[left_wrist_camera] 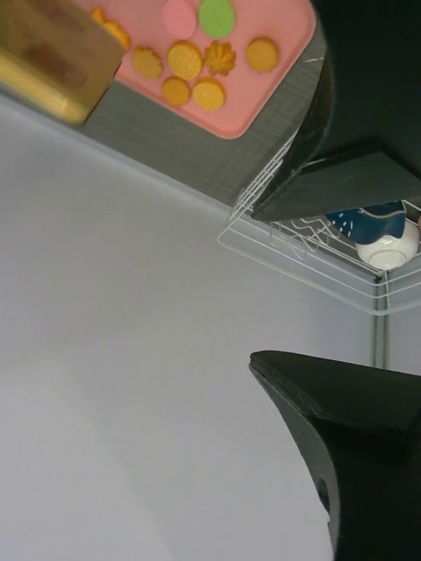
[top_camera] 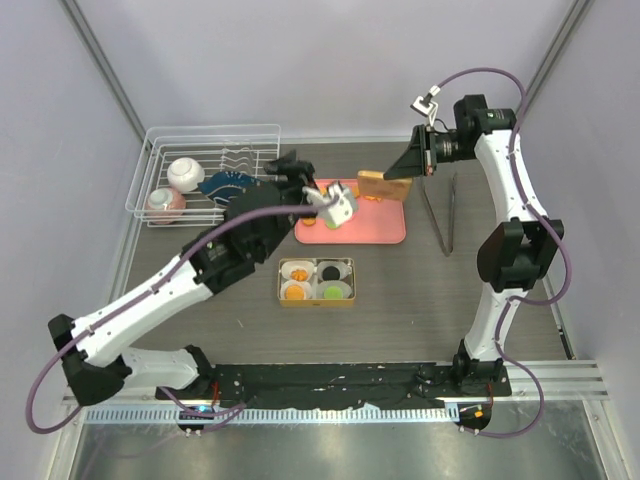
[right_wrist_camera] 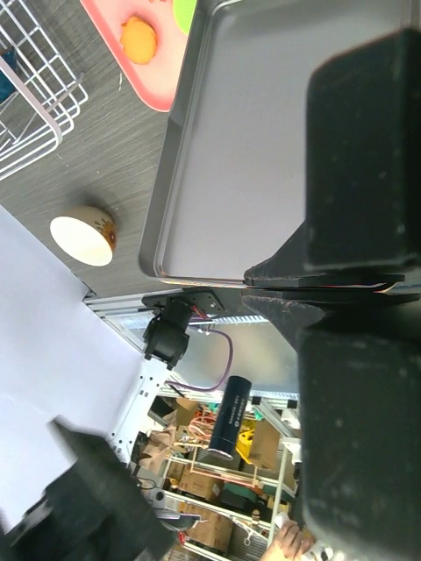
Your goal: Pack the cookies
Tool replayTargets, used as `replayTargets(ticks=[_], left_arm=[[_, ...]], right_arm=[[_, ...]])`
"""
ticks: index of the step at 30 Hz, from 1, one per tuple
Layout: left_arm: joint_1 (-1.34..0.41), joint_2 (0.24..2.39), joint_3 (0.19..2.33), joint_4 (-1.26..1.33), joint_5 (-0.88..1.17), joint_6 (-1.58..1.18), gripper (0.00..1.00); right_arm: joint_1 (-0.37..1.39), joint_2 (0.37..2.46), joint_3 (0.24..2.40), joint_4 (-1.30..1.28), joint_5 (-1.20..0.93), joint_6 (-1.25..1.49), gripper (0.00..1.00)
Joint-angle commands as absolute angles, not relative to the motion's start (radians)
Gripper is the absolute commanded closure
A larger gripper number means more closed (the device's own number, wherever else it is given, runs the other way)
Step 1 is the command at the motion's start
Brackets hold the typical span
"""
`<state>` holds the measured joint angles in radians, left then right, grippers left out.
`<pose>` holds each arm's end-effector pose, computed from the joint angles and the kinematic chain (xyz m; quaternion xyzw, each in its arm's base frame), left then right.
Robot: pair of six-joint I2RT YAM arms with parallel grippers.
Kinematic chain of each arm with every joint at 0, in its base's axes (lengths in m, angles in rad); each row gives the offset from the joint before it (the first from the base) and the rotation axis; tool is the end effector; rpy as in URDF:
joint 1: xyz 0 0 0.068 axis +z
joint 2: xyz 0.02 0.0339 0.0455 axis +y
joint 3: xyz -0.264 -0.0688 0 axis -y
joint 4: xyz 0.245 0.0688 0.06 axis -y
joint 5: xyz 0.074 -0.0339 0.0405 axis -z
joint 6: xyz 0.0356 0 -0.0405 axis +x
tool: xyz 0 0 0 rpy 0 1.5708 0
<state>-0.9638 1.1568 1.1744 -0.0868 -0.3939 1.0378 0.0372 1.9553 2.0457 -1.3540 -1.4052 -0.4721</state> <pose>0.1620 -0.2093 0.4121 0.5316 0.4993 0.1677 0.6633 0.3802 0.0493 0.3640 -0.2857 0.7050 0.5984 0.2518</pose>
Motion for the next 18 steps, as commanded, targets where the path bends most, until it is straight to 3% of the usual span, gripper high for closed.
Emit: replayTargets(ticks=[1, 3, 8, 18], left_arm=[[-0.904, 1.305, 1.553, -0.572, -0.544, 0.682, 0.35], [-0.873, 1.388, 1.76, -0.731, -0.551, 0.608, 0.35], [-0.827, 1.479, 1.959, -0.845, -0.503, 0.388, 0.35], [-0.64, 1.443, 1.718, -0.589, -0.005, 0.075, 0.34]], right_arm=[[0.04, 1.976, 2.138, -1.497, -1.445, -0.43, 0.99], [0.041, 1.985, 2.157, -1.485, -1.448, -0.411, 0.99], [0.055, 1.993, 2.161, -1.467, -1.485, -0.394, 0.99], [0.068, 1.971, 2.223, -1.431, -1.536, -0.344, 0.99]])
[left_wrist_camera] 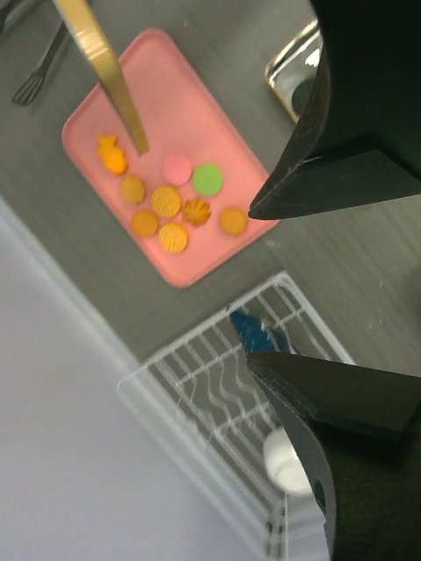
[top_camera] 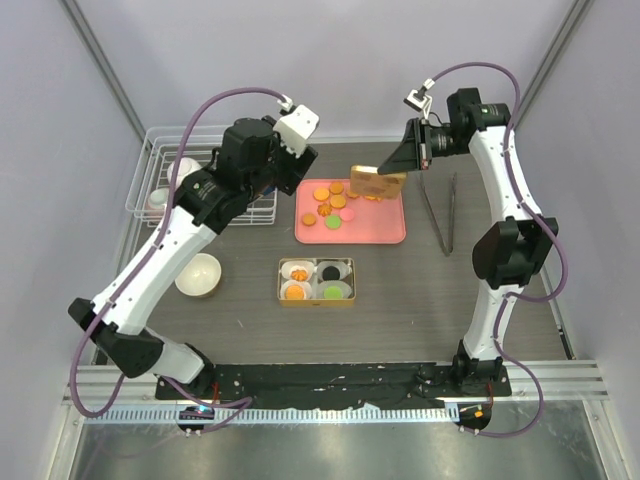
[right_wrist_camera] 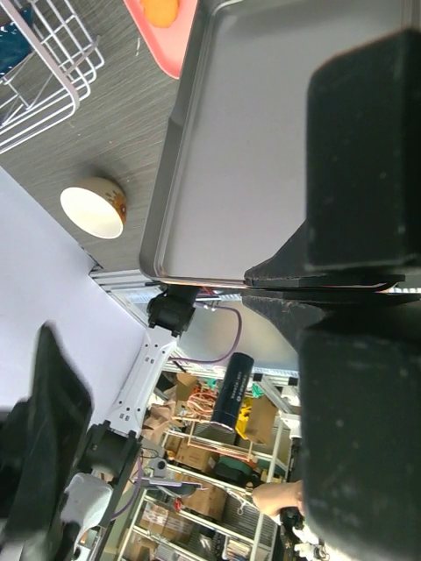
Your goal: Pack the cookies
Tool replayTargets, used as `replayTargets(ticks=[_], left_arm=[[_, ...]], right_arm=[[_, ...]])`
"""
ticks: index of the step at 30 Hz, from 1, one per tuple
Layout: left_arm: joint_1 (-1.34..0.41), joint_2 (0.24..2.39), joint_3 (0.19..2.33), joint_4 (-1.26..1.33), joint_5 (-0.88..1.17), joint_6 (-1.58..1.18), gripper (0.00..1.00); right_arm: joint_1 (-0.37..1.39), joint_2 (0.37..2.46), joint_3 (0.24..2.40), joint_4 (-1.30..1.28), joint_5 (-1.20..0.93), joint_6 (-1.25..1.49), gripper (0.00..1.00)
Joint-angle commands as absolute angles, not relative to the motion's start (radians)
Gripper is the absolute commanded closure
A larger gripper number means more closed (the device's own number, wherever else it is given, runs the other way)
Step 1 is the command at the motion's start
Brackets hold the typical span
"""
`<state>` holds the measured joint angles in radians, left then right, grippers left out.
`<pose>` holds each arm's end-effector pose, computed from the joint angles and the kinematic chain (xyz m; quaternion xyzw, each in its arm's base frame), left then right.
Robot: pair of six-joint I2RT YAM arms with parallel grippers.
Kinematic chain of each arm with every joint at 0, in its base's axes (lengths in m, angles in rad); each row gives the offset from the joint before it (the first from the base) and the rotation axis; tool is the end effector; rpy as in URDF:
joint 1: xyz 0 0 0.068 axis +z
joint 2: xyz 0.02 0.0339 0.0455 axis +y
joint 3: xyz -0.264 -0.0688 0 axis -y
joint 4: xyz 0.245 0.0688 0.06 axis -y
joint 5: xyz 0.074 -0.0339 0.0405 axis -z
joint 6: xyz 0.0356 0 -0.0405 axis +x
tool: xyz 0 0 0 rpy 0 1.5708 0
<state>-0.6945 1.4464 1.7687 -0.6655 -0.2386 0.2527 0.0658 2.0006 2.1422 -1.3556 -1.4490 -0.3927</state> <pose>0.2381 -0.1874 0.4734 0.3092 0.7536 -0.0304 0.5793 0.3883 0.0610 0.3741 -0.2820 0.6909 0.6219 0.2372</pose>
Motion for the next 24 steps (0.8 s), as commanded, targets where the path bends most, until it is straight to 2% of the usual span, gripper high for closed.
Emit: replayTargets(ticks=[1, 5, 10, 15, 16, 18, 19, 20, 21, 22, 23, 24], left_arm=[[-0.621, 1.451, 1.704, -0.568, 0.068, 0.052, 0.33], [-0.528, 1.445, 1.583, -0.407, 0.178, -0.023, 0.32], [-0.494, 1.465, 1.416, -0.121, 0.284, -0.119, 0.29], [-0.495, 1.567, 1.397, -0.005, 0.333, -0.179, 0.28], [-0.494, 1.589, 1.413, -0.005, 0.34, -0.196, 0.28], [-0.494, 1.632, 1.453, 0.017, 0.357, -0.221, 0.28], [-0.495, 1.64, 1.465, 0.012, 0.357, -0.222, 0.28], [-0.495, 1.646, 1.482, 0.011, 0.351, -0.215, 0.29], [-0.494, 1.649, 1.489, 0.003, 0.344, -0.203, 0.29], [-0.494, 1.651, 1.499, -0.012, 0.327, -0.19, 0.28], [-0.495, 1.648, 1.505, -0.026, 0.321, -0.175, 0.28], [-0.495, 1.644, 1.511, -0.038, 0.318, -0.148, 0.28]], right_arm=[[0.069, 1.976, 2.233, -1.421, -1.536, -0.33, 0.99], [0.069, 1.997, 2.339, -1.373, -1.536, -0.239, 0.99], [0.066, 2.01, 2.407, -1.247, -1.531, -0.088, 0.99], [0.066, 1.987, 2.398, -1.059, -1.493, 0.069, 0.99], [0.069, 1.977, 2.381, -1.005, -1.476, 0.168, 0.99], [0.068, 1.953, 2.298, -0.774, -1.447, 0.297, 0.99], [0.069, 1.916, 2.251, -0.662, -1.433, 0.471, 0.99], [0.068, 1.887, 2.112, -0.515, -1.428, 0.615, 0.99], [0.067, 1.858, 2.032, -0.128, -1.427, 0.765, 0.99], [0.067, 1.821, 1.951, 0.128, -1.427, 0.936, 0.99], [0.069, 1.824, 1.839, 0.413, -1.428, 1.39, 0.99], [0.069, 1.844, 1.833, 0.868, -1.433, 1.567, 0.99]])
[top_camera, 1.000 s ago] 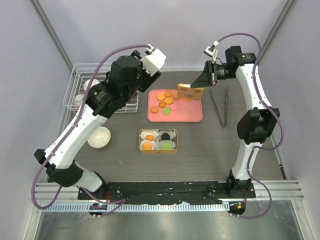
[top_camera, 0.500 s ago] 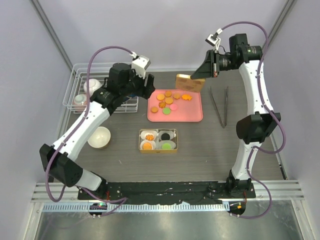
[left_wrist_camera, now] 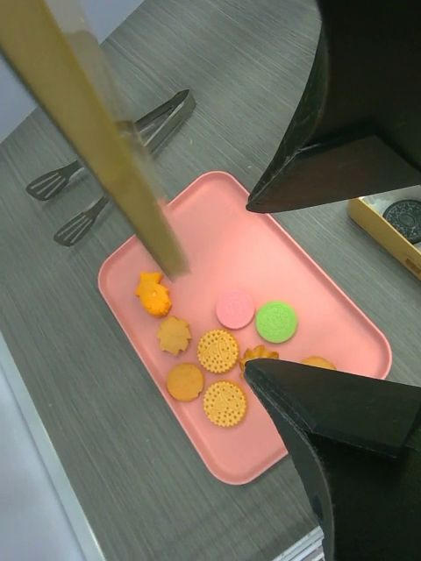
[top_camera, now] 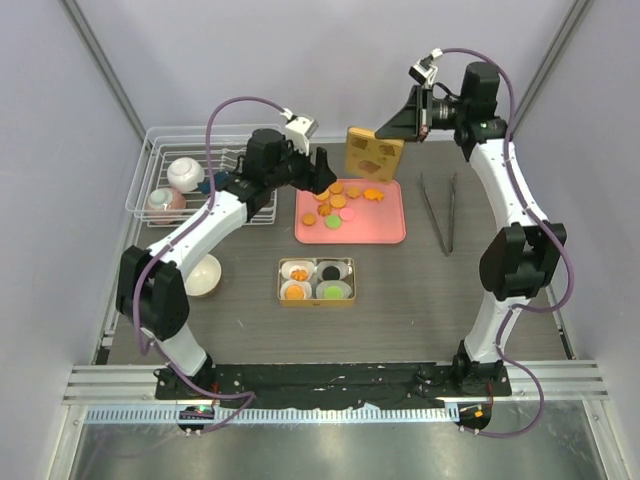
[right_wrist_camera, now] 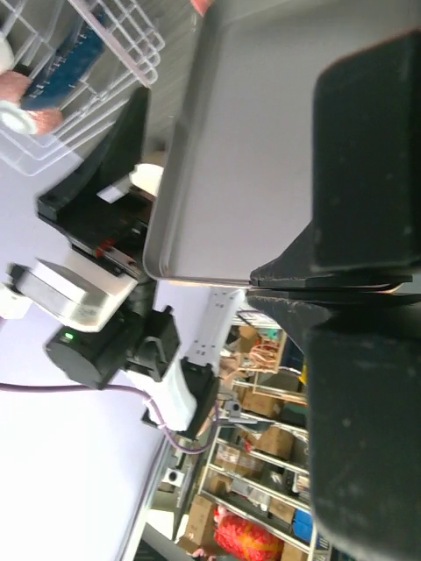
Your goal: Pack the cookies
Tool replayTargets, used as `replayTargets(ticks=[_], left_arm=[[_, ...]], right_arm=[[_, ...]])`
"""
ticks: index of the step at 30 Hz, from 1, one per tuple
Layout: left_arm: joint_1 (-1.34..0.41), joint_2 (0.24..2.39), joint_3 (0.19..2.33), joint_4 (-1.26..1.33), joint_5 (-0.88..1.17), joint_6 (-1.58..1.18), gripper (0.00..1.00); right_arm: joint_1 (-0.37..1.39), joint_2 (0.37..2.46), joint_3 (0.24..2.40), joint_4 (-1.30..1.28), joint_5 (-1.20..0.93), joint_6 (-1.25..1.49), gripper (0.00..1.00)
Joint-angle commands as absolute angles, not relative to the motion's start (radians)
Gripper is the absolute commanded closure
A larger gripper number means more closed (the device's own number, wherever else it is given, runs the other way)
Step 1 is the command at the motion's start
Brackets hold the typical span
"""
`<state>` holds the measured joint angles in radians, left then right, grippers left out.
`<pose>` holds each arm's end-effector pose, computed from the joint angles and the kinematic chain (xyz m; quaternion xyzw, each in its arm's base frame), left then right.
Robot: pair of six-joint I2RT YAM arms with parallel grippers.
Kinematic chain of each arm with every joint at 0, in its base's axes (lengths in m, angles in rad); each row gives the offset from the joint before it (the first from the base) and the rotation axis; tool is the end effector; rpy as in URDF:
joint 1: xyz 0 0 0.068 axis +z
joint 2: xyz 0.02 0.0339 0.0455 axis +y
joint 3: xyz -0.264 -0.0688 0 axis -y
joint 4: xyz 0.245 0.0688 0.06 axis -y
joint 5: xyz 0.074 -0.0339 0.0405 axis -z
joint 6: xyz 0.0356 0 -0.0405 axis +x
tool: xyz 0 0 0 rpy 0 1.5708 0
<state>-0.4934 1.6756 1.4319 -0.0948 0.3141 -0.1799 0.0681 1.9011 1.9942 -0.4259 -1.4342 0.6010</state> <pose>0.3485 -0.1999 0.3393 0.2151 0.7821 -0.3090 0.4966 0.4151 0.0637 0.4200 -0.2062 0.6926 0.6492 0.2373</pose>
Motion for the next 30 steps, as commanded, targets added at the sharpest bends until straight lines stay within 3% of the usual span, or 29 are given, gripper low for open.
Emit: replayTargets(ticks=[1, 2, 4, 13, 22, 30], left_arm=[[-0.495, 1.635, 1.516, -0.046, 0.313, -0.132, 0.28], [-0.495, 1.631, 1.52, -0.055, 0.311, -0.118, 0.28], [-0.495, 1.623, 1.525, -0.074, 0.298, -0.088, 0.28], [-0.497, 1.583, 1.468, -0.061, 0.284, -0.02, 0.27], [-0.497, 1.614, 1.48, -0.009, 0.327, -0.098, 0.27], [-0.495, 1.697, 1.653, -0.04, 0.414, -0.158, 0.24]], right_arm=[[0.072, 1.914, 1.848, 1.038, -1.437, 1.755, 0.99], [0.071, 1.951, 1.908, 1.329, -1.442, 2.036, 0.99], [0.072, 2.032, 1.994, 1.539, -1.457, 2.266, 0.99], [0.072, 2.057, 2.002, 1.514, -1.422, 2.24, 0.99], [0.072, 2.006, 2.083, 1.244, -1.344, 2.037, 0.99], [0.107, 1.964, 2.103, 1.175, -1.293, 1.98, 0.99]])
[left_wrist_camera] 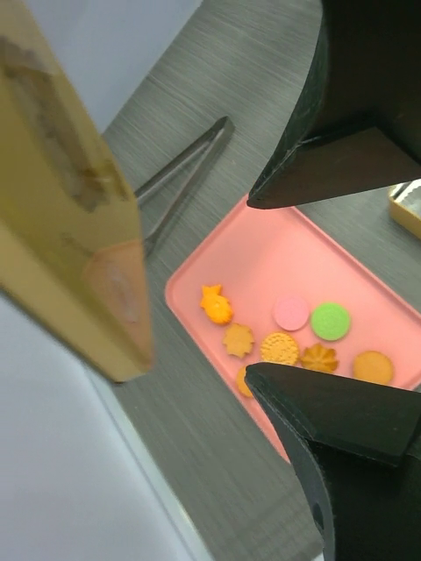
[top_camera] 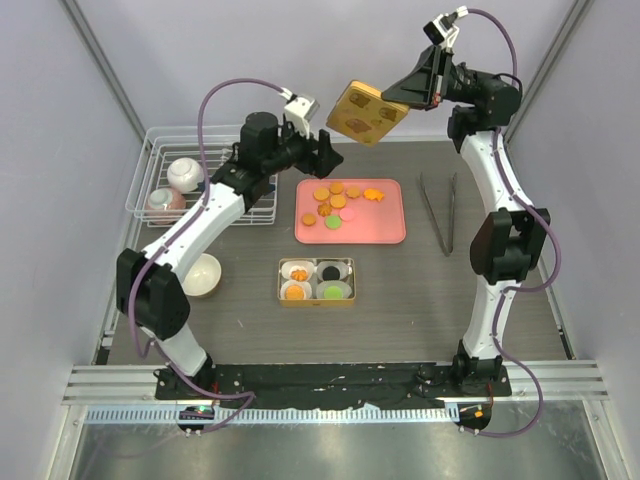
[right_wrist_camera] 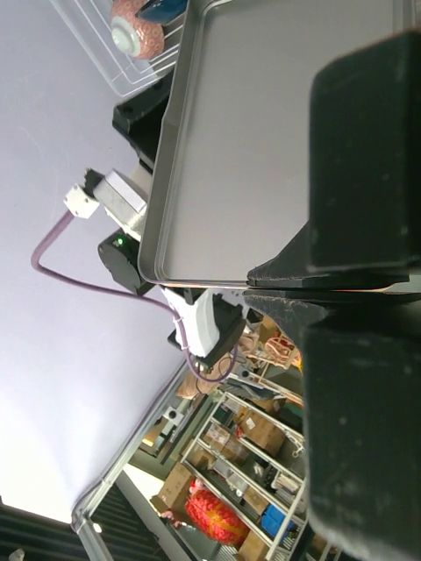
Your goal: Pack the cookies
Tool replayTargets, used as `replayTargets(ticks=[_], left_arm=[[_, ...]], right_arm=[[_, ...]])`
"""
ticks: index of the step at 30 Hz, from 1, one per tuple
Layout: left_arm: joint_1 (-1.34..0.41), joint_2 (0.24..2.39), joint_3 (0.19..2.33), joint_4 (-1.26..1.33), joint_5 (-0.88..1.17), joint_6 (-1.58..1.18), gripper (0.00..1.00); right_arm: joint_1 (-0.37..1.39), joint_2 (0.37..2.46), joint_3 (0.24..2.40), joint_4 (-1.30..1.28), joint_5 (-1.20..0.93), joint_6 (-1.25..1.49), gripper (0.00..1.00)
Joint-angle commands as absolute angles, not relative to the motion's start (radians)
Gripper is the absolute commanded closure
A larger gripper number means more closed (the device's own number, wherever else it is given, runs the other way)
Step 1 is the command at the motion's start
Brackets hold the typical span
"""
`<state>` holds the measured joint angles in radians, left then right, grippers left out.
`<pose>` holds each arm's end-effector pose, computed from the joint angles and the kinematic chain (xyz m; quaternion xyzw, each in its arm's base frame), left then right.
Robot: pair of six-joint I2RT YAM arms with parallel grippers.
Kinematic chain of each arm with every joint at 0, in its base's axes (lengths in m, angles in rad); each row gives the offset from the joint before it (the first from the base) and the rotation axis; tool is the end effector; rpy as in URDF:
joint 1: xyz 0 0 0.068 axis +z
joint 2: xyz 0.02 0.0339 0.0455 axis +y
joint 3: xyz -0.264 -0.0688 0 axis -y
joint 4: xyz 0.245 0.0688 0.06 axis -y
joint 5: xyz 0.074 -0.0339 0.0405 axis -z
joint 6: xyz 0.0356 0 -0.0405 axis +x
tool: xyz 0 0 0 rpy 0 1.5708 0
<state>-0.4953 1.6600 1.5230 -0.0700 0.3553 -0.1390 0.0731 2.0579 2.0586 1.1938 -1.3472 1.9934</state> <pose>0.3456 -0.2008 0.3804 0.2450 0.7323 -0.3238 0.5466 0.4150 0.0652 0.4831 -0.2316 0.5859 0.7192 0.2929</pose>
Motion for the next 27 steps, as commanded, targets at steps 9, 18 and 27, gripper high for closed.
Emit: replayTargets(ticks=[9, 18, 27], left_arm=[[-0.494, 1.683, 1.753, -0.181, 0.382, 0.129, 0.23], [-0.453, 1.654, 1.741, -0.245, 0.514, 0.278, 0.23], [-0.449, 1.655, 1.801, -0.39, 0.695, 0.387, 0.25]], right_arm=[[0.132, 1.922, 2.04, 1.17, -1.313, 1.979, 0.99], [0.14, 1.905, 1.99, 1.14, -1.356, 1.967, 0.99], [0.138, 1.91, 1.918, 1.232, -1.385, 2.034, 0.99]])
